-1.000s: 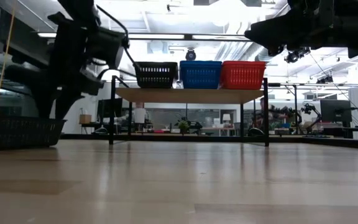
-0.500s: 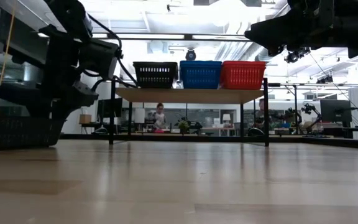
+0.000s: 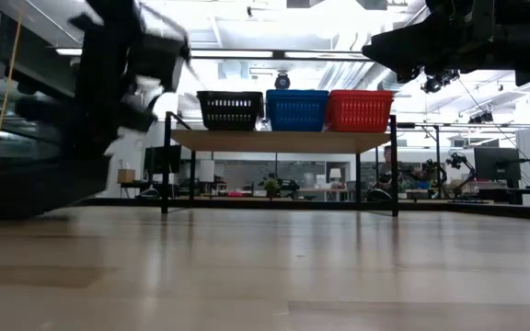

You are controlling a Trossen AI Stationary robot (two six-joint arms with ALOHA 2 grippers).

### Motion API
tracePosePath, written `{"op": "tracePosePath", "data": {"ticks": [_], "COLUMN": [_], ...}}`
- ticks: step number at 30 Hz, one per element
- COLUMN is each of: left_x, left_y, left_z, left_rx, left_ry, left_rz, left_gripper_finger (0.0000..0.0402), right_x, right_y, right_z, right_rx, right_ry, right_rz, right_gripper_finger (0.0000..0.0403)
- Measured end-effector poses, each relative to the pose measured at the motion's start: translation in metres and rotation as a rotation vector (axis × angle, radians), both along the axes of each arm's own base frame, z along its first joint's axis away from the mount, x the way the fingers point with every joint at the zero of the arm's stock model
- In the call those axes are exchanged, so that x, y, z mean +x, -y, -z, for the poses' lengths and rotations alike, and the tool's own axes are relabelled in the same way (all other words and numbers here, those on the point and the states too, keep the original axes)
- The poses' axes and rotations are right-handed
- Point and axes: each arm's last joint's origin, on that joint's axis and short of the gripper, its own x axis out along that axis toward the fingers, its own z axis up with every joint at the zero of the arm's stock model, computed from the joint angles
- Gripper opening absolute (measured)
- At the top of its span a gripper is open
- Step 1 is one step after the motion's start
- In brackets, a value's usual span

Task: Stack baskets on shelf by color
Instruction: Stack the black basket on the other black baskets on the shelf

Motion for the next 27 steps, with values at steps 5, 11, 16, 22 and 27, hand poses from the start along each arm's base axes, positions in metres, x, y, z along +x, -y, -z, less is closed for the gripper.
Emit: {"op": "tracePosePath", "data": {"ticks": [5, 11, 16, 22, 27], "left_x": [0.010, 0.010, 0.018, 0.049, 0.082], "left_y": [0.001, 0.011, 0.011, -0.011, -0.043], "left_z": [-0.061, -0.150, -0.215, -0.261, -0.272], "left_rx": [0.082, 0.209, 0.315, 0.410, 0.455], "left_ry": [0.154, 0.407, 0.624, 0.704, 0.679], "left_rz": [-0.017, -0.043, -0.038, 0.007, 0.019], "left_gripper_finger": [0.0001, 0.0000, 0.0000, 0.0000, 0.0000], "right_x": [0.000, 0.000, 0.000, 0.000, 0.000], "right_y": [0.000, 0.000, 0.000, 0.000, 0.000], "right_z": [0.000, 0.001, 0.001, 0.001, 0.001], "right_rx": [0.000, 0.000, 0.000, 0.000, 0.000], "right_ry": [0.000, -0.007, -0.005, -0.006, -0.012], "right_rz": [0.000, 0.000, 0.000, 0.000, 0.000], "right_gripper_finger": [0.0151, 0.0151, 0.0151, 0.0151, 0.0151]}}
